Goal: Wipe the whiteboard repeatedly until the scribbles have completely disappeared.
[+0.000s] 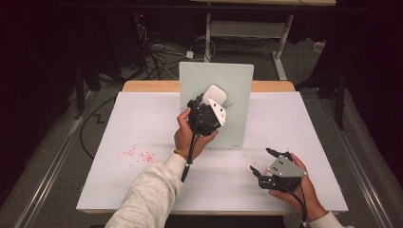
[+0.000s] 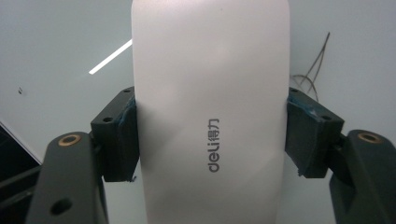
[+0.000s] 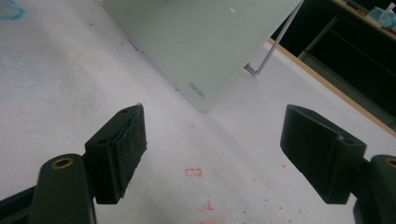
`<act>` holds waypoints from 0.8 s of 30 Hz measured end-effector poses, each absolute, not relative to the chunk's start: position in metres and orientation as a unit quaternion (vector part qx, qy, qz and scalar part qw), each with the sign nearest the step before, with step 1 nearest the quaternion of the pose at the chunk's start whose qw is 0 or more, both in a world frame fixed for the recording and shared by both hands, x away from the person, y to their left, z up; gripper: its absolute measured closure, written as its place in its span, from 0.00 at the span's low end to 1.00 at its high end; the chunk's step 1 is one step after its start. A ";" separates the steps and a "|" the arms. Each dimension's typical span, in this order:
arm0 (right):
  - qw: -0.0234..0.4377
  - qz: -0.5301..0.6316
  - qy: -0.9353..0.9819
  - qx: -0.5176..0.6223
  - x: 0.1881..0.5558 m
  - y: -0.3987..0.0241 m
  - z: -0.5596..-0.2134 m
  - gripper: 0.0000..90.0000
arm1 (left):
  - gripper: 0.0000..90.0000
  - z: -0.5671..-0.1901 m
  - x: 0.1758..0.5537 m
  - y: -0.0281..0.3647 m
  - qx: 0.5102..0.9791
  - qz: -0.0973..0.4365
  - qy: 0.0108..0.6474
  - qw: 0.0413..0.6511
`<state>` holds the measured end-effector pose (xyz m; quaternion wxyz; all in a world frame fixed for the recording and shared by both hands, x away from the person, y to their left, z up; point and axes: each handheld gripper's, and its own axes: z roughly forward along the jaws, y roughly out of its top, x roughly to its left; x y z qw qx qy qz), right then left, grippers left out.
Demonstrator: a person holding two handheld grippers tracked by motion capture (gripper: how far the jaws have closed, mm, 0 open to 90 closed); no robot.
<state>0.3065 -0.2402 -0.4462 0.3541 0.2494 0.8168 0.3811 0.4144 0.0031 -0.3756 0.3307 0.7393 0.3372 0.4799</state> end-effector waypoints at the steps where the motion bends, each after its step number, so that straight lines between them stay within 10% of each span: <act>1: 0.353 0.381 0.817 0.250 0.306 -0.240 -0.446 0.26 | 0.32 -0.375 0.414 0.003 0.739 0.483 0.335 0.328; 24: 0.351 0.378 0.821 0.244 0.306 -0.239 -0.447 0.26 | 0.32 -0.400 0.404 -0.014 0.762 0.479 0.304 0.312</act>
